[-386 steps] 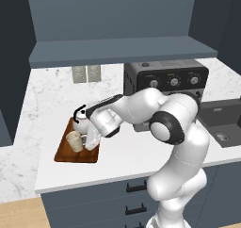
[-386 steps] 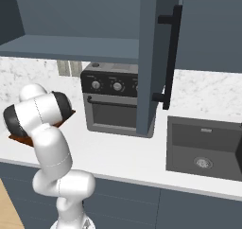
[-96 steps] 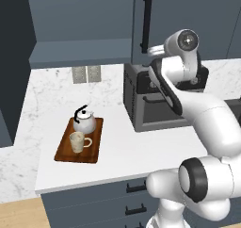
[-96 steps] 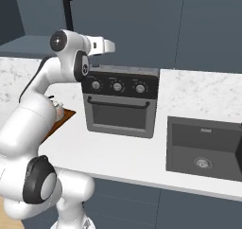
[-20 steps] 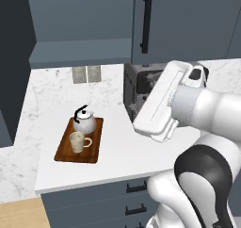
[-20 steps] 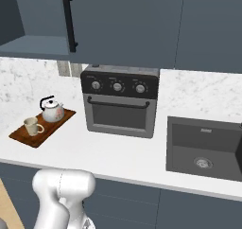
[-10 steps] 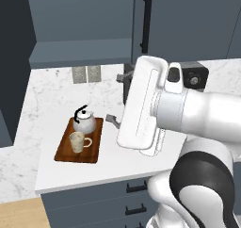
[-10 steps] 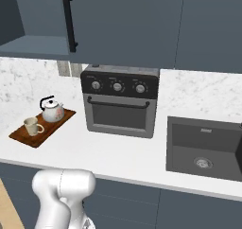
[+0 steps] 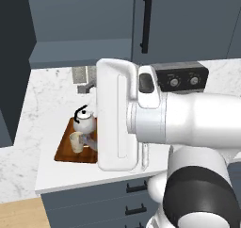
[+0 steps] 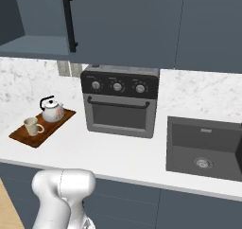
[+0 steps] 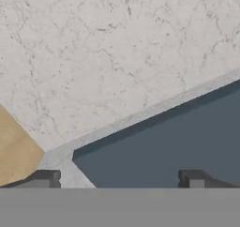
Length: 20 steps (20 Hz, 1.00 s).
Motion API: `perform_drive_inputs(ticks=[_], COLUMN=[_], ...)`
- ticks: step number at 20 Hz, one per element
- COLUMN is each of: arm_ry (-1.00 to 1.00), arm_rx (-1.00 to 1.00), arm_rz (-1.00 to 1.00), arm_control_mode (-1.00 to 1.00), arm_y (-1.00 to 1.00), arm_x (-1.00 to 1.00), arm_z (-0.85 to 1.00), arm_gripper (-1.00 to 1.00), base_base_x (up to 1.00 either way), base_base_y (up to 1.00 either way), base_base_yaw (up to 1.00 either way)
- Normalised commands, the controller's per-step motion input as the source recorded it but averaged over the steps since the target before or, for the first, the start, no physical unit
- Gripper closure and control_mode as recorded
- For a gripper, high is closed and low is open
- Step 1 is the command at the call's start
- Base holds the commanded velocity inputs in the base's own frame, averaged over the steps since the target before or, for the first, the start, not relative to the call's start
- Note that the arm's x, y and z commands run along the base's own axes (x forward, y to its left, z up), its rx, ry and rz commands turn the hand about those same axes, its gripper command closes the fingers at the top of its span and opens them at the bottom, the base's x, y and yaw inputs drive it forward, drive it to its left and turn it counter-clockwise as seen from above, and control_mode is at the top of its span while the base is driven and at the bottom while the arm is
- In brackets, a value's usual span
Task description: Pick the kettle from the counter and place it on the tray. Then pick the mug from the cabinet and place it on the tray. Then close the cabinet doors.
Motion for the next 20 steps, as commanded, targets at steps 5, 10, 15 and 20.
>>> perform_drive_inputs(ticks=[5, 10, 15, 20], arm_ry=[-0.19, -0.07, 0.06, -0.11], arm_rx=[-0.06, -0.02, -0.06, -0.19], arm_rz=[0.0, -0.03, -0.11, -0.13], arm_control_mode=[-1.0, -1.0, -1.0, -1.0], arm_y=[0.52, 0.46, 0.55, 0.66], arm_x=[-0.53, -0.41, -0.09, 0.0], arm_z=[0.13, 0.16, 0.11, 0.0], arm_gripper=[-1.0, -1.0, -1.0, -1.0], base_base_x=[0.0, 0.0, 0.0, 0.0], base_base_y=[0.0, 0.0, 0.0, 0.0], base_base_yaw=[0.0, 0.0, 0.0, 0.0])
